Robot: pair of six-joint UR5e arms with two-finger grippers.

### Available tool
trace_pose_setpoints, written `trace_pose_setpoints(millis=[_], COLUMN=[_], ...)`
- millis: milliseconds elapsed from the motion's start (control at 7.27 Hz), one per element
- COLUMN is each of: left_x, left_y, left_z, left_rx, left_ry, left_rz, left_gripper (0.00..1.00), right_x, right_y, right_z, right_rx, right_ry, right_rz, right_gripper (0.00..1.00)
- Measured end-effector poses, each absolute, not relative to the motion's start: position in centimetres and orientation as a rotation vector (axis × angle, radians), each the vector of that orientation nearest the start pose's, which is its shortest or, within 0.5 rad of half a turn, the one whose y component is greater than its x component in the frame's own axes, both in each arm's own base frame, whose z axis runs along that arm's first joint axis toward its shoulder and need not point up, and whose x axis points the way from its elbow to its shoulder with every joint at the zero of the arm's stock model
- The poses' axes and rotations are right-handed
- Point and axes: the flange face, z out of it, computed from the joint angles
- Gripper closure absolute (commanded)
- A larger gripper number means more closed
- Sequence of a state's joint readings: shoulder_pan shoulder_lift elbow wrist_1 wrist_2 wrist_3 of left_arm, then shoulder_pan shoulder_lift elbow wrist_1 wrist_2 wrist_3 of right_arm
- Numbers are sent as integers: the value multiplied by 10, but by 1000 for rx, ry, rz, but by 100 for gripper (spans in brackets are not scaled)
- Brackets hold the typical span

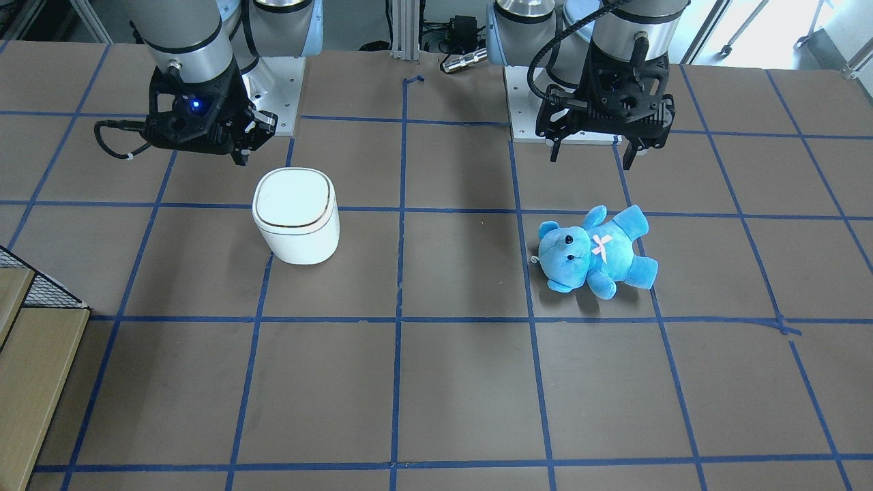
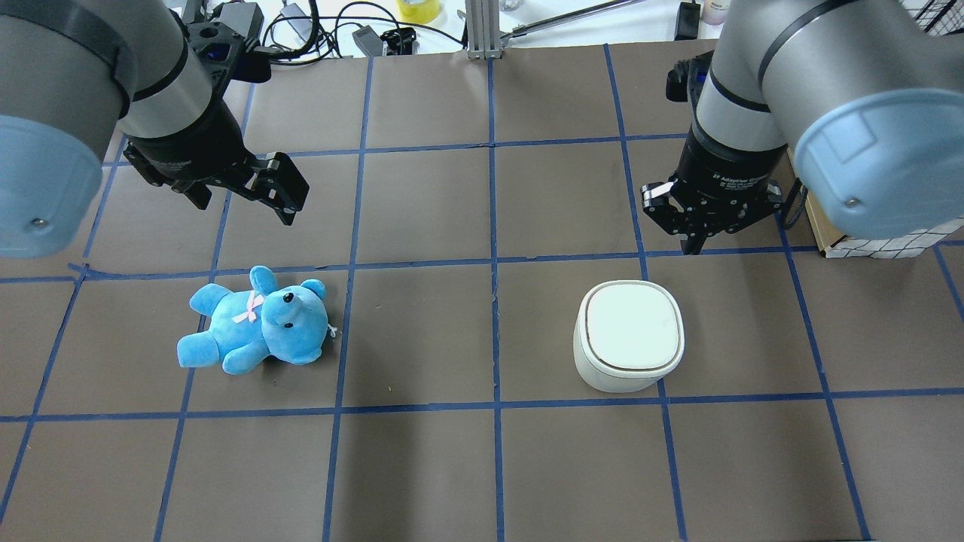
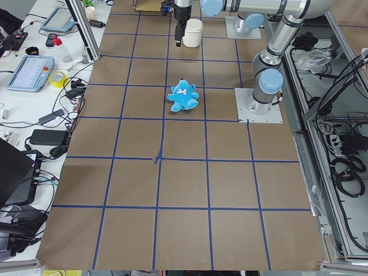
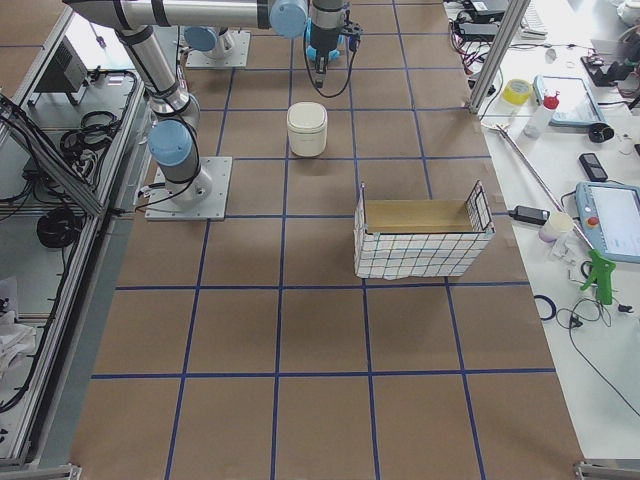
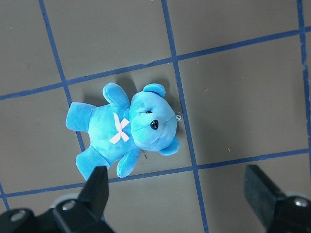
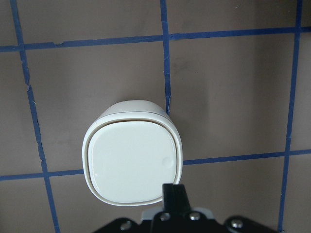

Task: Open trash can with right arm
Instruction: 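Lower the right gripper onto the white trash can lid, then grip the lid's edge farthest from the robot with the right gripper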

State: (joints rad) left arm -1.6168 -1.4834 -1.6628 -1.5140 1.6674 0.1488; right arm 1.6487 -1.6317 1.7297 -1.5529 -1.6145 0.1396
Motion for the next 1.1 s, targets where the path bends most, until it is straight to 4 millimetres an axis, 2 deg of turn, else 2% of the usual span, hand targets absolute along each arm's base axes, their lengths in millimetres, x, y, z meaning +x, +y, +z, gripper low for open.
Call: trace_pose_setpoints(millis=[275,550,1100], left_x=[-145,-145,-145], left_y=[-454,-454,-454], left_z=[490,490,490], left_rx=[292,292,292], left_ry=[3028,3028,3028], left_rz=[-72,-72,-72], left_gripper=[0,0,0], right_x=[162,152,147], right_y=[-438,-445,-446], right_z=[406,371,323], right_rx=[99,124,131], right_ry=[3189,3182,3173], right_rz=[259,342,405], right_gripper=[100,100,100])
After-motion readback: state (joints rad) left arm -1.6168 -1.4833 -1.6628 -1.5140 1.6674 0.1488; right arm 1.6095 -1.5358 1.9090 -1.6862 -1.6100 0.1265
